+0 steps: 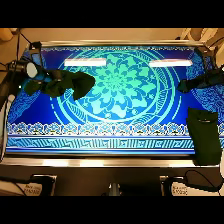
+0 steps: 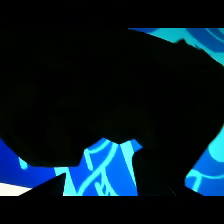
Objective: Fold the shirts.
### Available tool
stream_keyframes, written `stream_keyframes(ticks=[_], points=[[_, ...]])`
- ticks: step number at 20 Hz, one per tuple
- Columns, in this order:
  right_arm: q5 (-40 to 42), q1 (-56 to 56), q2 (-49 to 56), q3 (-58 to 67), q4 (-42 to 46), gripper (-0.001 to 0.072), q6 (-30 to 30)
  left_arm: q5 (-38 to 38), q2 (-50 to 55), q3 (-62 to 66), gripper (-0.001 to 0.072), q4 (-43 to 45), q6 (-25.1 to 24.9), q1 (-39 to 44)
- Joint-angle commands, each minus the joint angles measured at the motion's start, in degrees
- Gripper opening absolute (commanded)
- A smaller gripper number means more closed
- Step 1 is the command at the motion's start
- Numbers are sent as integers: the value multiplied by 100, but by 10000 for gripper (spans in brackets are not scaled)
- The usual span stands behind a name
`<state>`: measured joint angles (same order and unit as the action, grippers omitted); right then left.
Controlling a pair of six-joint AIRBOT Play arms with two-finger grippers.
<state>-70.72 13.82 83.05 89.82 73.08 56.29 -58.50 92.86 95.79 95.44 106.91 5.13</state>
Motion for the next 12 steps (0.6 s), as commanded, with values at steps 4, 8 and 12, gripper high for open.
stream_keyframes(ticks=[4, 8, 12], points=[[79, -4, 7, -2, -216, 684, -4, -1222, 2618, 2221, 687, -2072, 26, -1307], [-22, -4, 4, -2, -219, 685, -68, -925, 2927, 2046, 535, -2306, -42, -1346], [-48, -4, -55, 28, -264, 668, -129, -778, 2597, 2052, 24, -2669, -363, -1307]])
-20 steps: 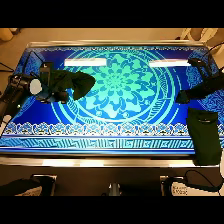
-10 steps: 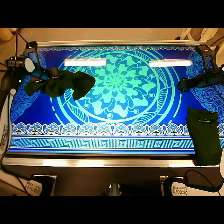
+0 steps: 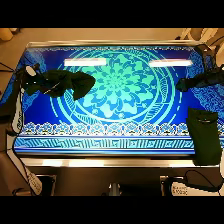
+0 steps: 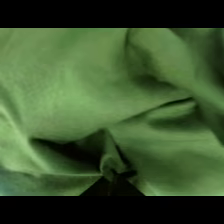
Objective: Fold the shirts.
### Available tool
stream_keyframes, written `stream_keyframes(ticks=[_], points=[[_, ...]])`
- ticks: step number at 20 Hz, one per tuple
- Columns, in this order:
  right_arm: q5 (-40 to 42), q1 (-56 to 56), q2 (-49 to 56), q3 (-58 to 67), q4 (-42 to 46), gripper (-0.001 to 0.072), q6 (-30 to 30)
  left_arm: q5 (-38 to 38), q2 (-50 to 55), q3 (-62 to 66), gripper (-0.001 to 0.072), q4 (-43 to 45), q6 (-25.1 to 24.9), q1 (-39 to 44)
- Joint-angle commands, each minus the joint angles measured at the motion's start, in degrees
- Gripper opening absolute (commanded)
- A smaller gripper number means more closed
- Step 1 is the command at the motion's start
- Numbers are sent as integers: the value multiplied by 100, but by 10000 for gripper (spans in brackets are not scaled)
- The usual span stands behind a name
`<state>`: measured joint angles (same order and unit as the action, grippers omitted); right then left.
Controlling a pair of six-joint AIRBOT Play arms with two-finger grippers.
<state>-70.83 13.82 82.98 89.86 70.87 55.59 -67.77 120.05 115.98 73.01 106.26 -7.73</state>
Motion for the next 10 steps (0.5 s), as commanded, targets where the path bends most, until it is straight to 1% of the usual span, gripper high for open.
stream_keyframes(ticks=[1, 3, 4, 5, 6, 8, 10], points=[[-4, -4, -125, 74, -42, 664, -173, 350, -422, 33, 24, -673, -616, 20], [155, -4, -385, 304, -11, 664, -319, 776, -1377, 33, 24, -1156, -1493, 219], [308, -4, -577, 459, 0, 664, -317, 857, -1943, 33, 23, -1357, -1912, 385], [413, -4, -774, 645, 15, 664, -317, 933, -2597, 33, 24, -1440, -2192, 629], [520, -4, -1001, 866, 24, 664, -315, 1056, -3239, 33, 23, -1434, -2288, 914], [686, -4, -1508, 1250, 28, 664, -308, 1456, -4319, 31, 23, -1434, -2293, 1528], [782, -4, -2046, 1486, 31, 663, -203, 1882, -5064, 31, 23, -1388, -2293, 2201]])
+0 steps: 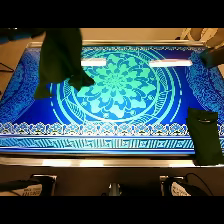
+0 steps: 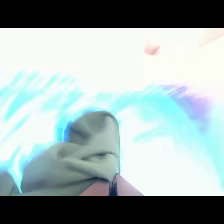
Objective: Fold the shirts.
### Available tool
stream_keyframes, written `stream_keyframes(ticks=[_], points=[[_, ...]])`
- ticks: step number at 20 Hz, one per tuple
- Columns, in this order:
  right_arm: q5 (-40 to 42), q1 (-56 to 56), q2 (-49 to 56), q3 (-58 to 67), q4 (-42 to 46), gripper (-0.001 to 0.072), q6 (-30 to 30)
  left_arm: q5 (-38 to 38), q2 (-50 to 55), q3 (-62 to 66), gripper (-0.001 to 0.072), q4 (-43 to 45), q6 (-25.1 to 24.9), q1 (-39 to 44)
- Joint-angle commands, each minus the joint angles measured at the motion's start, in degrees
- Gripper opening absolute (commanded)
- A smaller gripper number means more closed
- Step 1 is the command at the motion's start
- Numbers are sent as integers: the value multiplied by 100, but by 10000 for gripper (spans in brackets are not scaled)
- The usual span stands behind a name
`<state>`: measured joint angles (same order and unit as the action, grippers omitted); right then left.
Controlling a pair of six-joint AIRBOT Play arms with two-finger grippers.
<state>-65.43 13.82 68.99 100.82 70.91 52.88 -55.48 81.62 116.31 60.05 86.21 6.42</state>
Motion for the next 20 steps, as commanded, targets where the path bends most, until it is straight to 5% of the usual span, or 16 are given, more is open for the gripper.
stream_keyframes(ticks=[1, 5, 11, 16, 20], points=[[243, -4, -931, 424, 46, 663, 105, 745, -1462, -2, 23, 37, -280, 1097], [-330, -4, -1707, 424, 645, 663, 474, 317, -1731, -63, 23, 970, 90, 1989], [-3211, -4, -1097, 98, 848, 663, 586, -494, -1703, -2505, 24, 1635, 297, 2140], [-2214, -4, -868, -3407, -879, 669, 398, -476, -1709, -4741, 24, 1626, 557, 2142], [-999, -7, -868, -6059, -2162, 669, -7, -498, -1716, -5029, 25, 1626, 555, 2146]])
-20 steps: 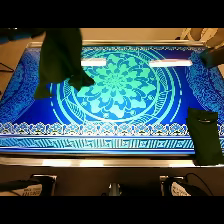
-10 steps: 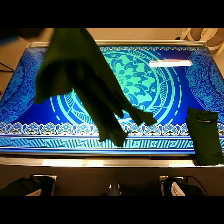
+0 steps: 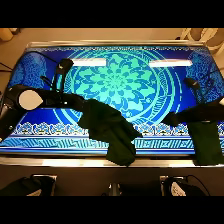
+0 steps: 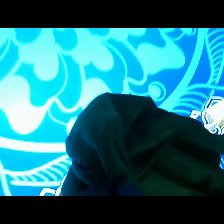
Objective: Fold the shirts.
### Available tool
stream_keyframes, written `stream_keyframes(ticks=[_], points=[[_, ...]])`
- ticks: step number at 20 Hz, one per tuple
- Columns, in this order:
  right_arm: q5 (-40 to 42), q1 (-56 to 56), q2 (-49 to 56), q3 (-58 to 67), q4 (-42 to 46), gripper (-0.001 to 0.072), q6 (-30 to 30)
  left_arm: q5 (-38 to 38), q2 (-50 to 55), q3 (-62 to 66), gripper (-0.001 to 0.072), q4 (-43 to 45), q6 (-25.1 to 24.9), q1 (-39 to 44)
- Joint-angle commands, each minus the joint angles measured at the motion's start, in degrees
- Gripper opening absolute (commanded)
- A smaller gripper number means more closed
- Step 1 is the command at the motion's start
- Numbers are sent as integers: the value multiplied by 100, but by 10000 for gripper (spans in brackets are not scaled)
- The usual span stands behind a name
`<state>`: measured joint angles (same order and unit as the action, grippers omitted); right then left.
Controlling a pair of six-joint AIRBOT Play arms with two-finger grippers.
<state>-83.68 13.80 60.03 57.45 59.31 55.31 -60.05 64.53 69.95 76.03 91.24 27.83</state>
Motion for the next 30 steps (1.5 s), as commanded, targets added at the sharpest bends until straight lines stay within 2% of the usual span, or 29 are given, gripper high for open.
stream_keyframes(ticks=[1, 5, 10, 16, 17, 18, 19, 20, 21, 22, 23, 24, 26, 27, 28, 30], points=[[1237, -2, 28, -2184, -1115, 668, -243, -35, -22, -393, 24, 28, 52, 4], [2153, -98, 214, -3029, -1923, 667, -446, -37, -66, -393, 24, 20, 52, 4], [3526, -1410, 658, -3025, -2758, 668, -743, -39, -96, -393, 24, 7, 50, 11], [4105, -1539, 658, -2942, -2739, 665, -570, -33, -179, -389, 24, 7, 50, 11], [4105, -1539, 658, -2942, -2736, 619, -542, -31, -179, -389, 24, 7, 50, 9], [4131, -1539, 658, -2942, -2739, 478, -540, 0, -179, -389, 24, 7, 50, 11], [4190, -1539, 658, -2942, -2741, 449, -507, 33, -179, -389, 24, 7, 52, 11], [4216, -1539, 658, -2942, -2739, 389, -446, 70, -179, -389, 24, 7, 52, 11], [4194, -1539, 656, -2942, -2741, 231, -402, 94, -179, -389, 24, 7, 52, 9], [4109, -1537, 651, -2942, -2739, 253, -398, 98, -179, -389, 24, 7, 50, 11], [3995, -1532, 649, -2914, -2691, 406, -420, 94, -181, -389, 24, 7, 50, 11], [3803, -1532, 649, -2815, -2544, 599, -420, 94, -192, -389, 24, 9, 46, 9], [3399, -1532, 651, -2417, -1781, 628, -297, 94, -236, -387, 25, 9, 26, 9], [3248, -1532, 651, -2205, -1327, 634, -7, 94, -256, -387, 24, 9, 26, 9], [3108, -1532, 651, -2013, -894, 680, 284, 96, -275, -387, 24, 9, 28, 9], [2920, -1532, 656, -1884, -422, 686, 597, 94, -295, -387, 24, 9, 28, 9]])
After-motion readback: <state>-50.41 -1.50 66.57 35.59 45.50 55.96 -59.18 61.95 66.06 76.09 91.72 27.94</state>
